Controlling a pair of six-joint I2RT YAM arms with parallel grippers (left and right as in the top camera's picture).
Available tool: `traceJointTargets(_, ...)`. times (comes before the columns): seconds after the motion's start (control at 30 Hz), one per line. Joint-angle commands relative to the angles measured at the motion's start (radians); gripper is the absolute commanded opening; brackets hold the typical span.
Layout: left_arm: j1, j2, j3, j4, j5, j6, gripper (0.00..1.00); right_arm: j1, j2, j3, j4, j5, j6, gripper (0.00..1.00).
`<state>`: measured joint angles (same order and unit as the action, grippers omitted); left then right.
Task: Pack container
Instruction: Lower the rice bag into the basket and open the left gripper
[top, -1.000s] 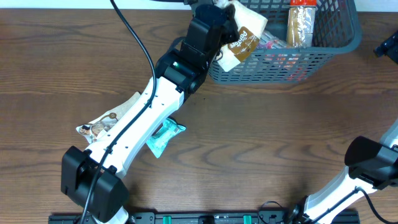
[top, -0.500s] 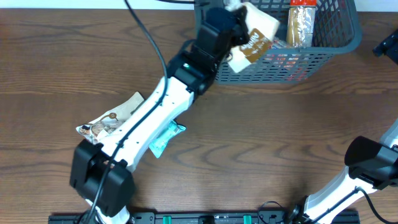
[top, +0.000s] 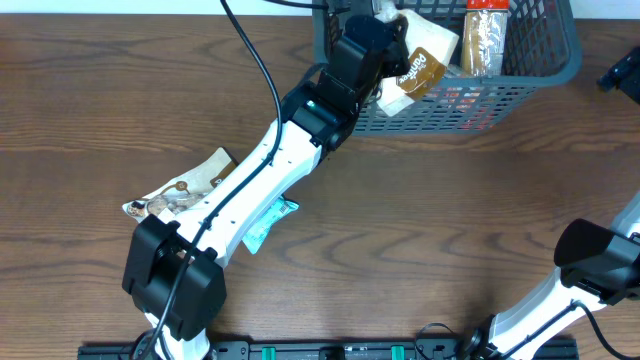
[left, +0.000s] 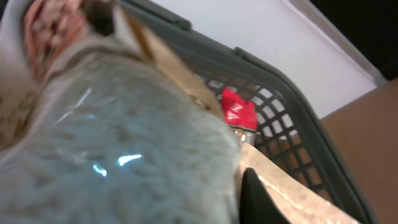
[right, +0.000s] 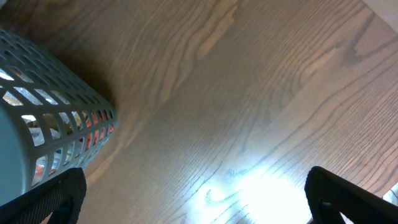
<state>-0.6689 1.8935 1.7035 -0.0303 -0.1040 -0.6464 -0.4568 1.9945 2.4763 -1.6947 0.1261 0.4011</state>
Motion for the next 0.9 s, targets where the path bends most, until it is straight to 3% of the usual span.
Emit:
traceJointTargets(0.0, 0.001, 0.042, -0.006, -0.037, -0.027, 0.056, 0.17, -0.002, 0.0, -0.004, -0.003, -0.004, -0.014, 0.99)
traceJointTargets(0.1, 0.001, 0.042, -0.006, -0.048, -0.04, 0.074, 0.34, -0.002, 0.0, -0.004, -0.003, -0.004, -0.014, 0.99)
traceJointTargets(0.2, 0.001, 0.042, -0.006, -0.047, -0.04, 0.078, 0.36, -0.002, 0.0, -0.004, -0.003, -0.004, -0.014, 0.99)
traceJointTargets(0.27, 0.001, 0.042, -0.006, -0.047, -0.04, 0.078, 0.46, -0.002, 0.0, -0.004, -0.003, -0.004, -0.014, 0.99)
traceJointTargets(0.53, 0.001, 0.04, -0.005, -0.046, -0.04, 0.133, 0.46, -0.002, 0.0, -0.004, -0.003, -0.004, -0.014, 0.99)
traceJointTargets(0.87, 0.001, -0.109, -0.002, -0.052, -0.162, 0.325, 0.46, 0.0, 0.0, -0.004, -0.003, -0.004, -0.017, 0.99)
